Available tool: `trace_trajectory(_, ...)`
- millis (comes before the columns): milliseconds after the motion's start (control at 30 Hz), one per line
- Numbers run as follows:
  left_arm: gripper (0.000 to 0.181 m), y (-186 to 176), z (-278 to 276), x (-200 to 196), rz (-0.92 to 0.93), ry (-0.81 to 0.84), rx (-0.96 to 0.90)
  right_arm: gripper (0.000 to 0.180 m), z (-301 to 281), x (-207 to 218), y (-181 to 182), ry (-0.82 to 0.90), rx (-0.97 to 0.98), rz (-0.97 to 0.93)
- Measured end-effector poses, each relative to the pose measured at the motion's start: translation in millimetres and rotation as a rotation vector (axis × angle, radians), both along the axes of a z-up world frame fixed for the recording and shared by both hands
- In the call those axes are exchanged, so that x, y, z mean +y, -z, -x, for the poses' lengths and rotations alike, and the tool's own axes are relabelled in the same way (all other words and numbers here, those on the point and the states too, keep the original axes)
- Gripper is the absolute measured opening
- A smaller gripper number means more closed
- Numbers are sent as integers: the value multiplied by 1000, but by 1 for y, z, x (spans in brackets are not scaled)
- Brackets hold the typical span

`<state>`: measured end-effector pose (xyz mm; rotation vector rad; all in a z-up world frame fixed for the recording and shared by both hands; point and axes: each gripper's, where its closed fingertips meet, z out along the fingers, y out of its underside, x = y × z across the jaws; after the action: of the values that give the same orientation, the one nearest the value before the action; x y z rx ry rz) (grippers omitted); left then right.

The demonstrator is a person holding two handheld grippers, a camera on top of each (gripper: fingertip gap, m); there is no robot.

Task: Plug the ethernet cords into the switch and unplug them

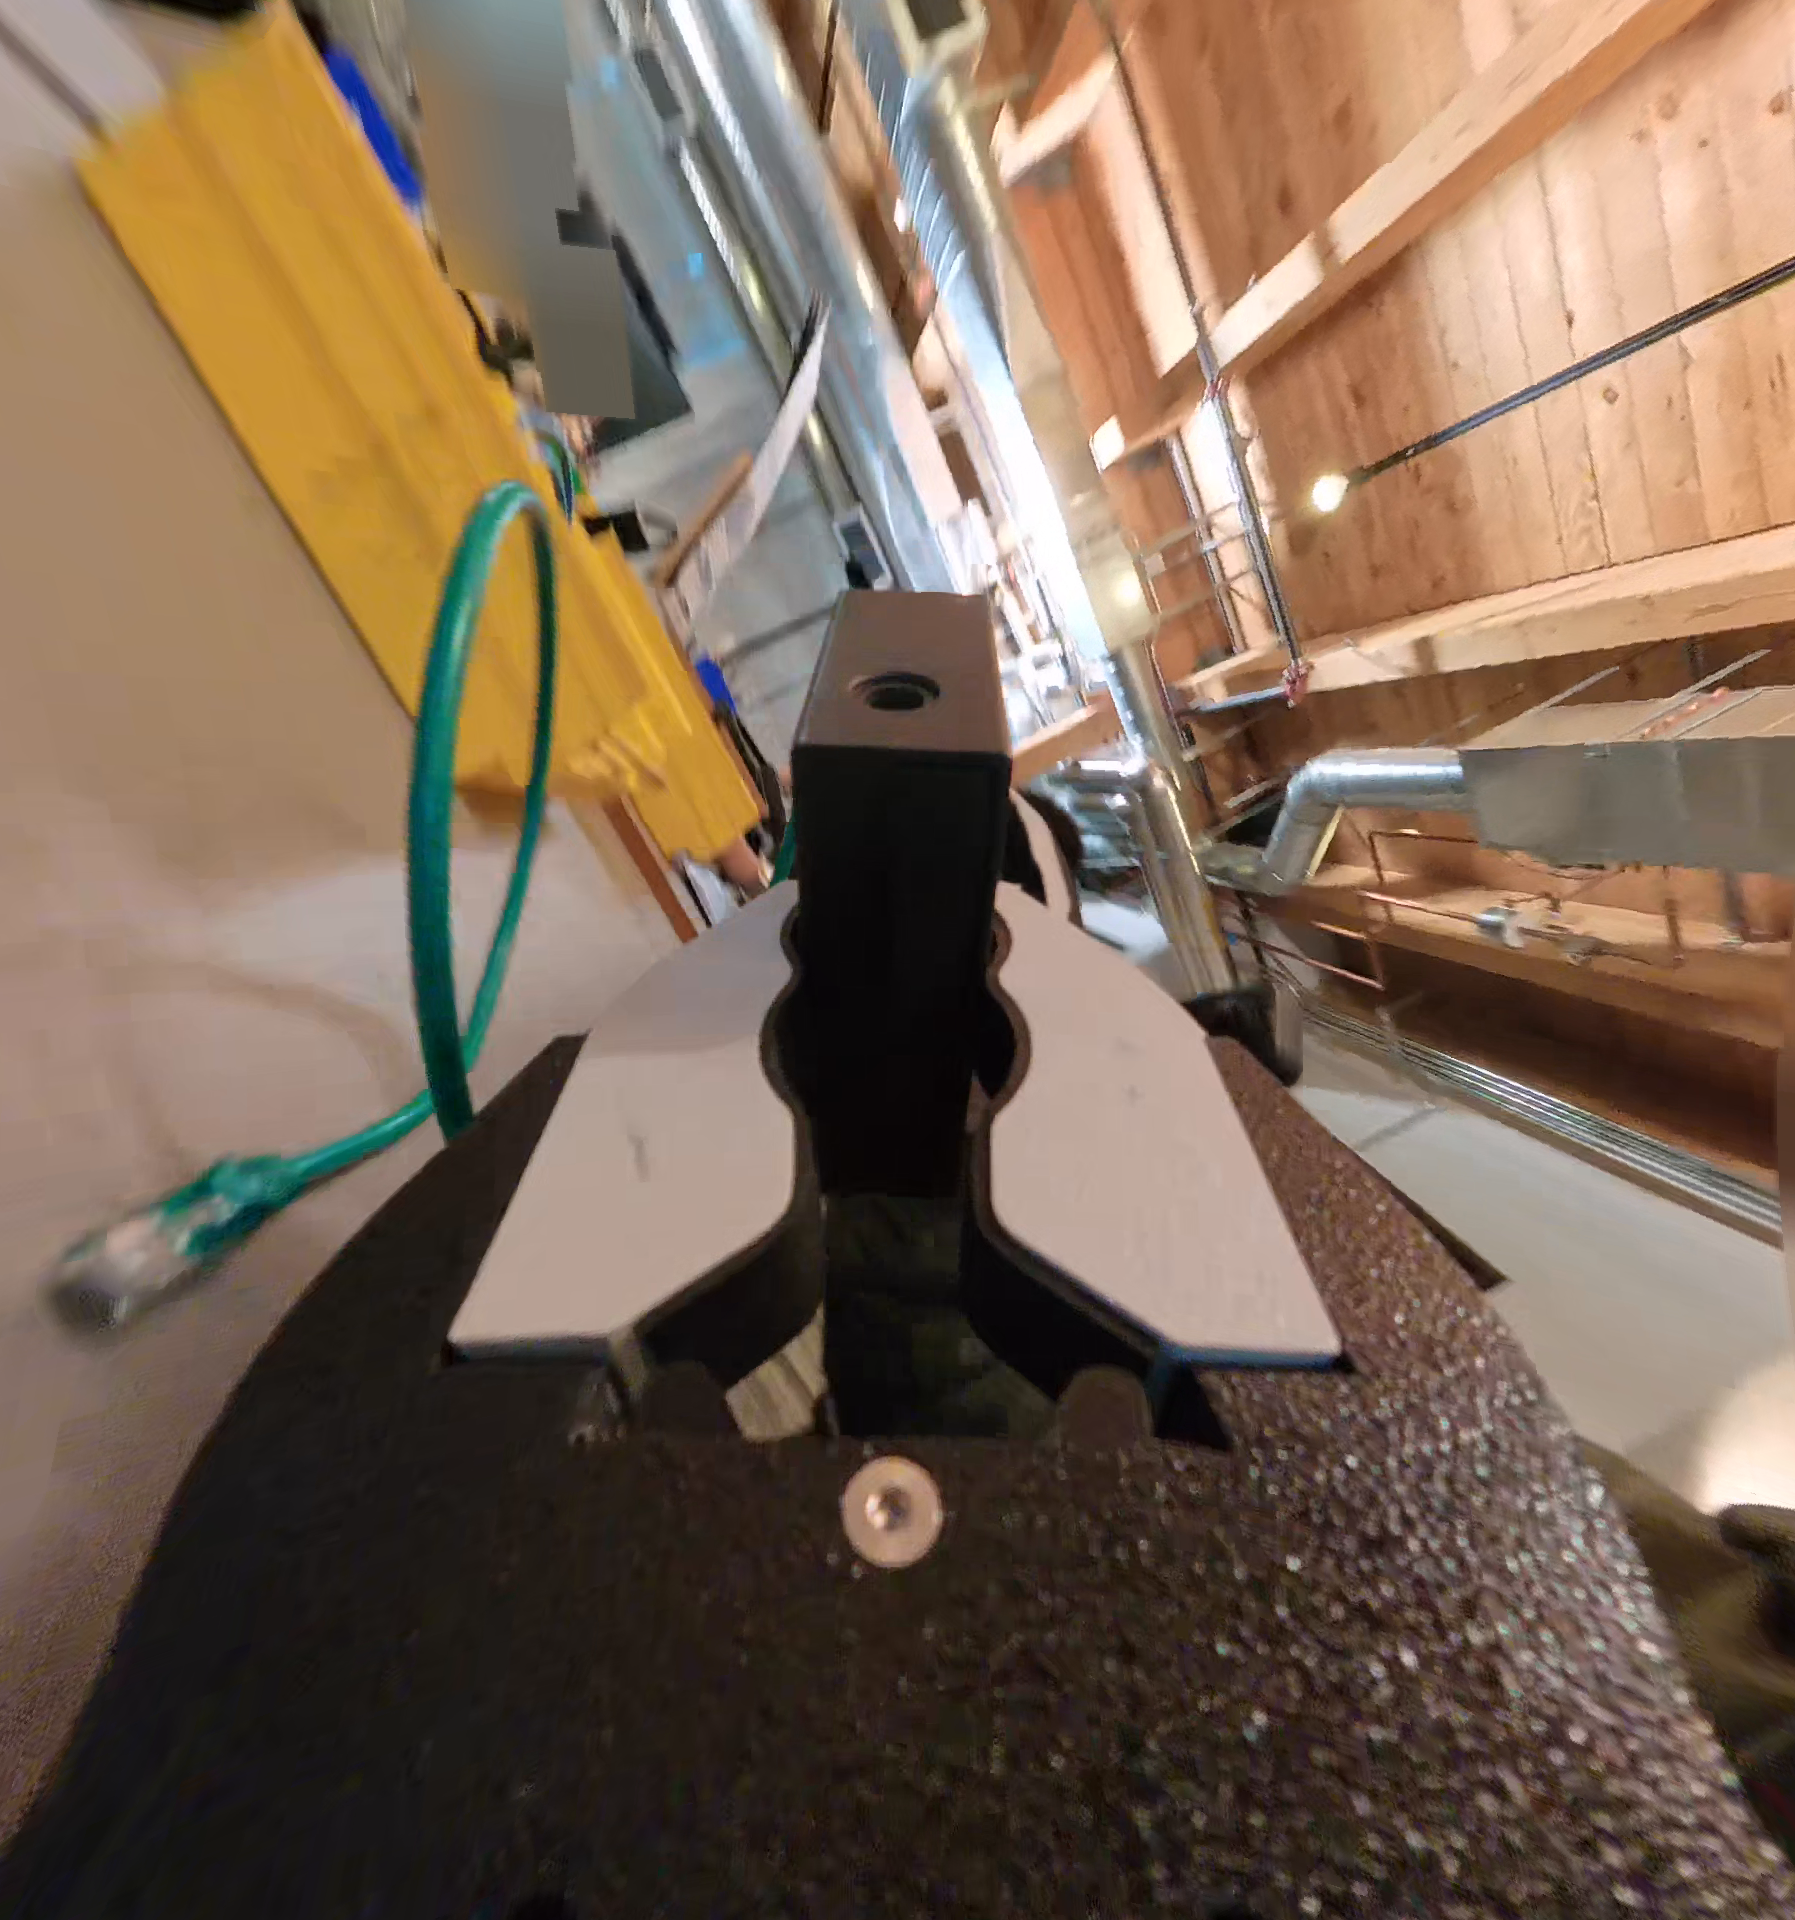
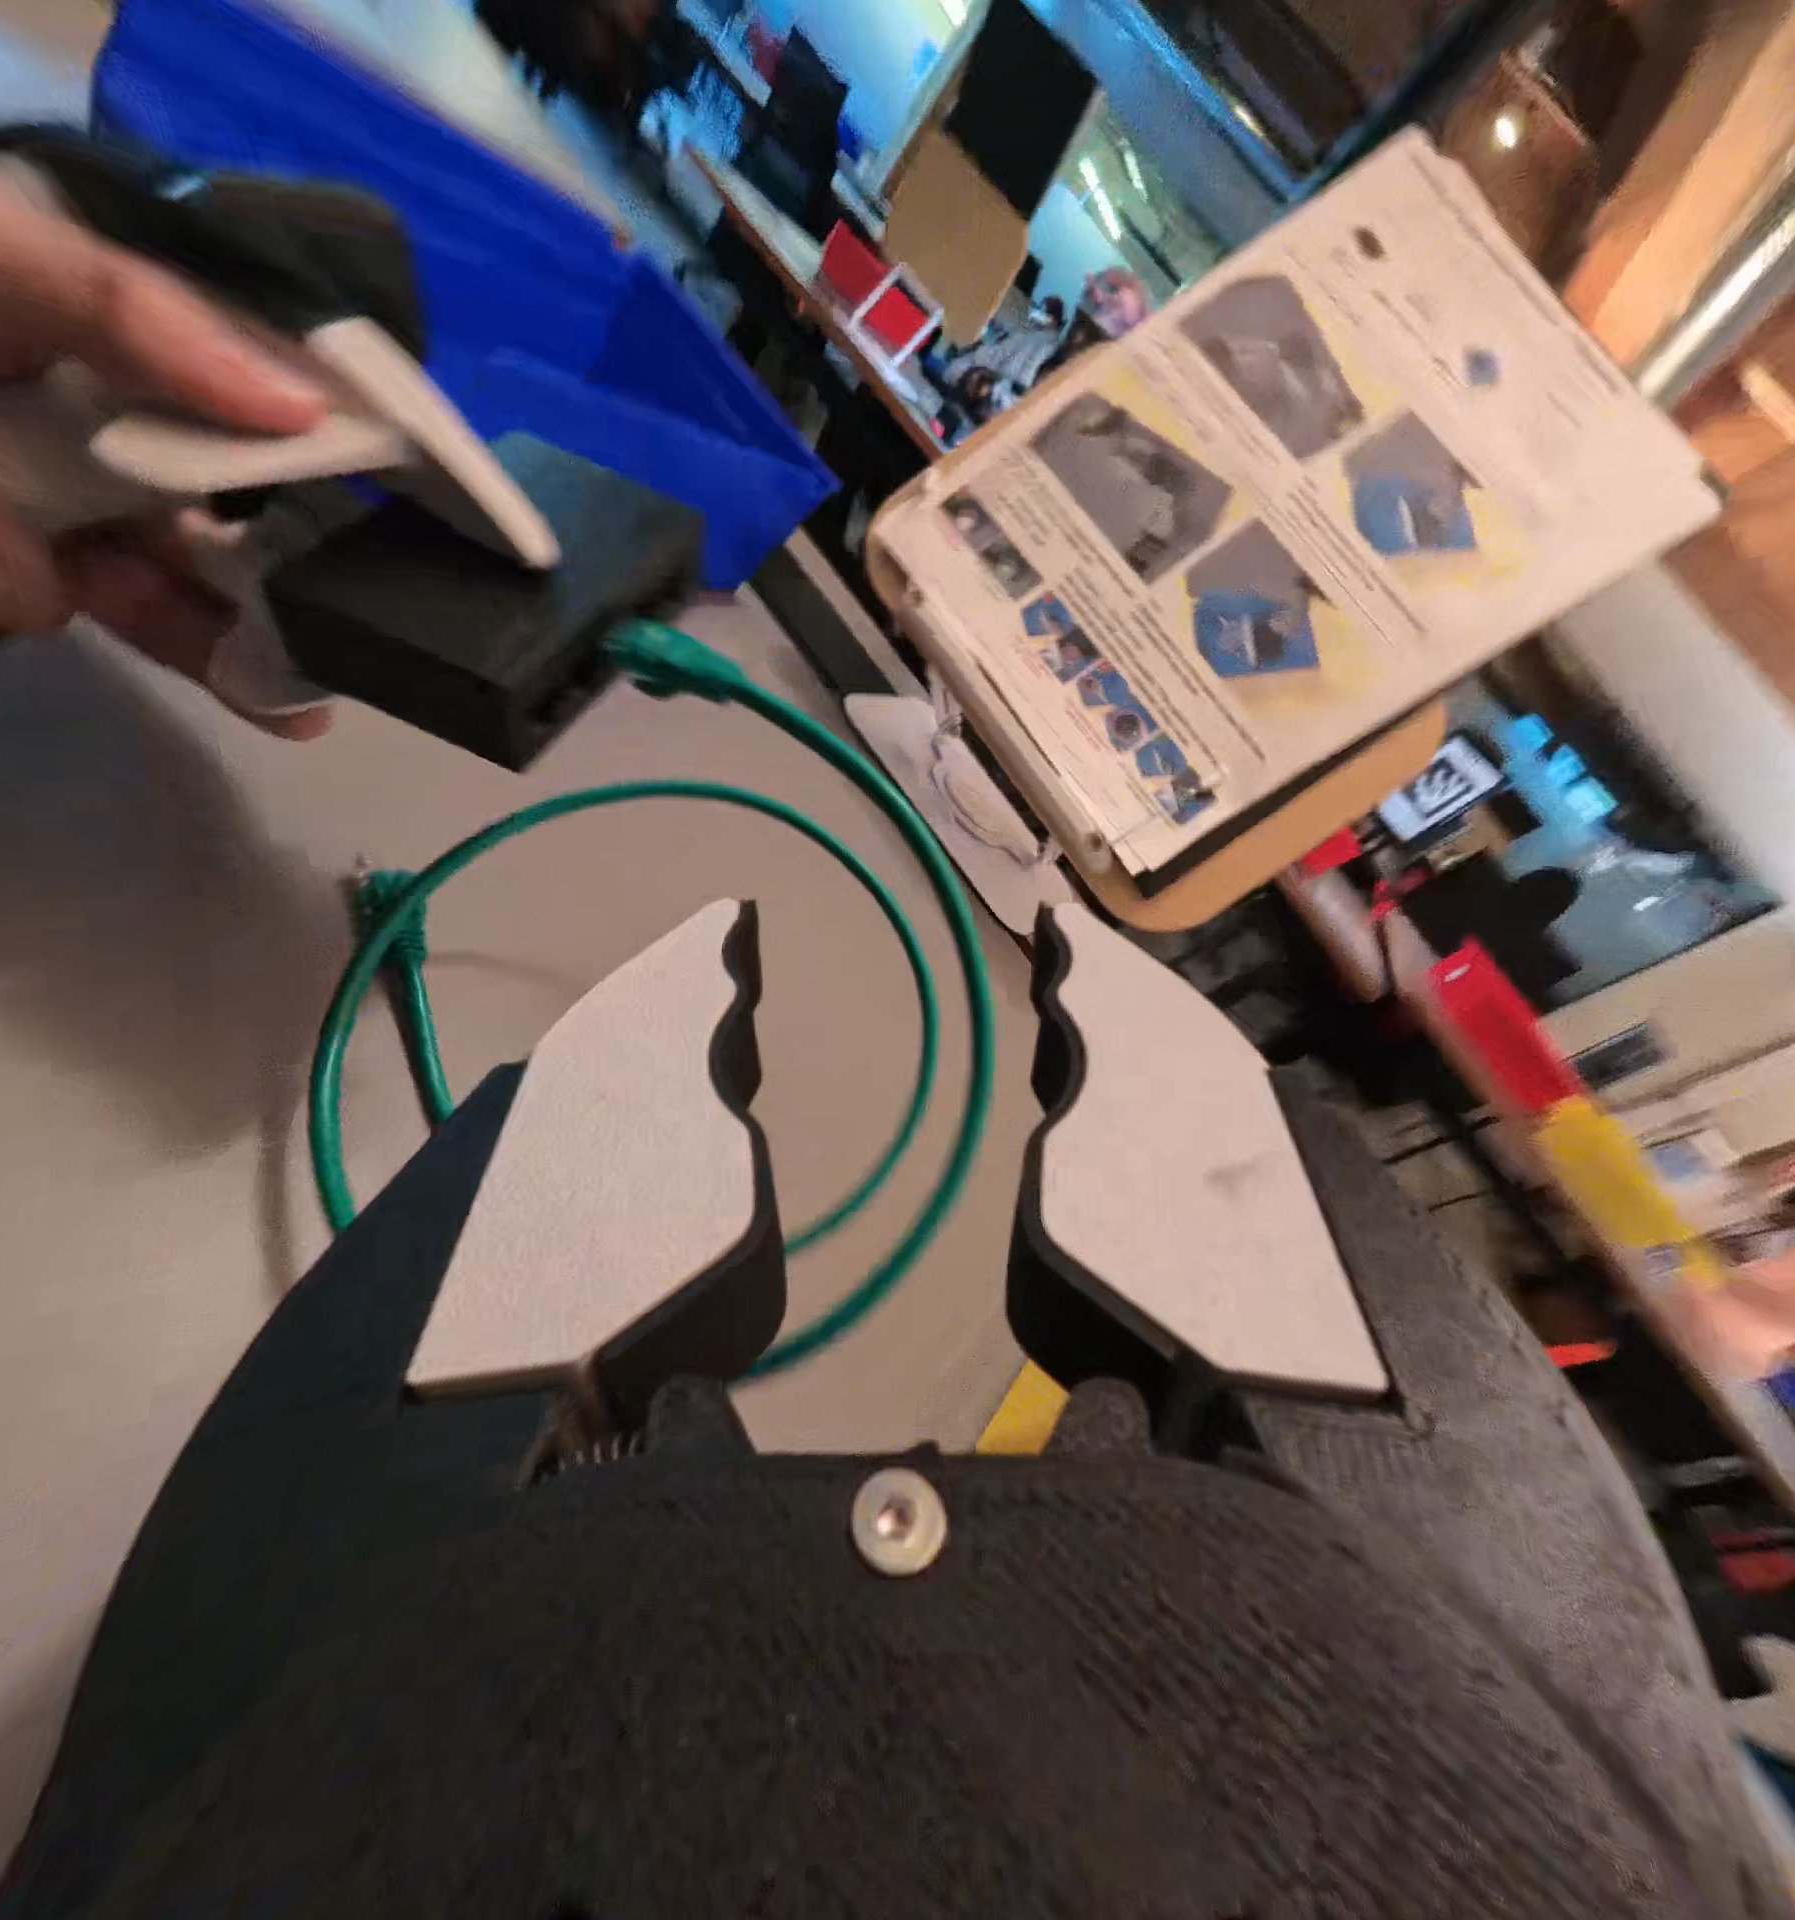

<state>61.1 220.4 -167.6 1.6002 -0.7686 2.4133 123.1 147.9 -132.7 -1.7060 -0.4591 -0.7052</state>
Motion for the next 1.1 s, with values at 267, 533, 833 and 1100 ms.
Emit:
trace_trajectory(267,28,21,-1,-53,-90,240,109,31,35,24,51,-83,-329,209)
trace_trajectory(533,28,24,1,-54,-131,250,131,20,32,26,58,-28,-575,219)
trace_trajectory(833,28,11,-3,-37,-426,64,19,17,35,30,53,48,-435,258)
trace_trajectory(1100,54,-9,-12,-18,-985,-372,-172,17,-10,24,51,352,-45,291)
